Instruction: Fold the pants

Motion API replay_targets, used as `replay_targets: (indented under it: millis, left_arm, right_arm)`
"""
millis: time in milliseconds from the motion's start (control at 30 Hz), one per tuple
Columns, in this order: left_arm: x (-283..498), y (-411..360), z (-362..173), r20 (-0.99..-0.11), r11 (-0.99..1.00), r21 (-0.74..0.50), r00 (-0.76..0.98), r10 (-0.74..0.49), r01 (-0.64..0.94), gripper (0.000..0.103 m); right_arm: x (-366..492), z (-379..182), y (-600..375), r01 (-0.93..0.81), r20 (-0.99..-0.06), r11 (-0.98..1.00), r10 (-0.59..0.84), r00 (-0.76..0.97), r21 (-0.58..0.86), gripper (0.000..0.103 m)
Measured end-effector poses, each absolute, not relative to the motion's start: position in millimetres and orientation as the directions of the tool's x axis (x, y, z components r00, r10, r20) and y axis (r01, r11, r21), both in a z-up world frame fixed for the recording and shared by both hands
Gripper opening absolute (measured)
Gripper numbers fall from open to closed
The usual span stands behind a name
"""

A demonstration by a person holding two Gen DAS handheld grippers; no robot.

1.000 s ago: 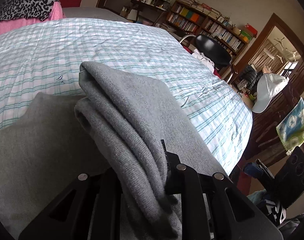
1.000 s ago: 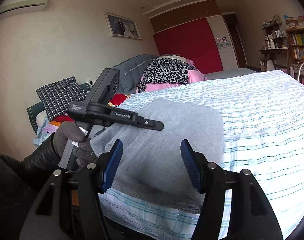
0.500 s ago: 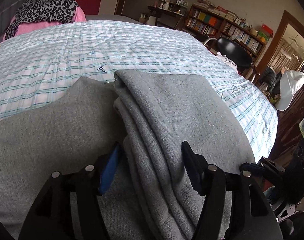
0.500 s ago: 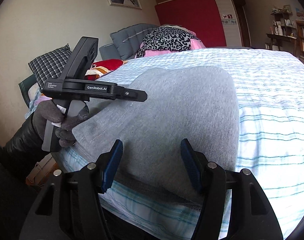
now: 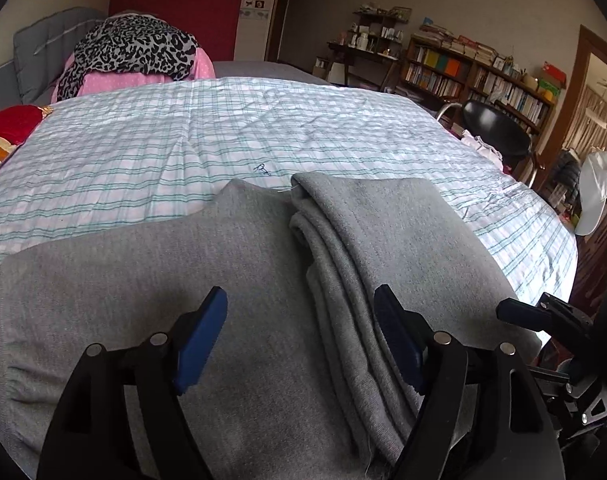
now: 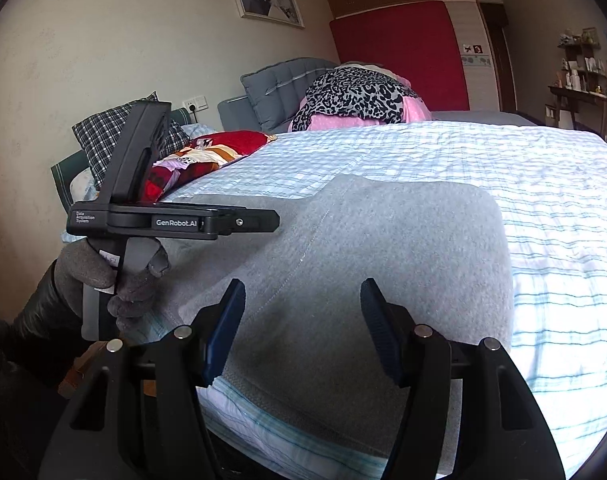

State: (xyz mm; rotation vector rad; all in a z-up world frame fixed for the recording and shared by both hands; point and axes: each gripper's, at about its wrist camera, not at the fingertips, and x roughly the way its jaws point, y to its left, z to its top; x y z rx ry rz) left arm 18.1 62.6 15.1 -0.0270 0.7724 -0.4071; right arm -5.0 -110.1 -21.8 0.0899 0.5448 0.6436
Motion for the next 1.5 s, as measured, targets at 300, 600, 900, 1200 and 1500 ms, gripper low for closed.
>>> replay_targets:
  millis: [300,600,900,1200,1500]
  left_arm:
    - [-13,131,24,-0.653,0.972,-0.167,0.721,-0.234,0.164,0.075]
    - [-46,204,25,-0.637,0.983,-0.182,0.765,-0.092,-0.034,0.081]
    - [-68,250,12,-0.637,0.964,-0.214,0.771,-0.012,-0.161,0.081]
    - [-68,271,-16,-0.666,0.929,-0.302,0.744,-0.045,-0.214,0.081]
    - [-64,258,-20,-0.651,0.887,-0.444,0.726,-0.224,-0.124,0.068]
  right_arm:
    - [10,-14,-66,-0.613,-0.455,0.765,0.626,0.633,0.199,0.062]
    - [24,-30,-29,-0.648,-0.527,0.739,0.63,0.571,0.182,0.062]
    - [30,-45,-15,-0.628,-0.574,0.757,0.599,0.558,0.179,0.062]
    - [32,-47,-12,-0.623,-0.572,0.763,0.593,0.566,0.174,0.063]
    - [28,-49,-11,-0.619,-0.565,0.769,0.585,0.581,0.159,0.063]
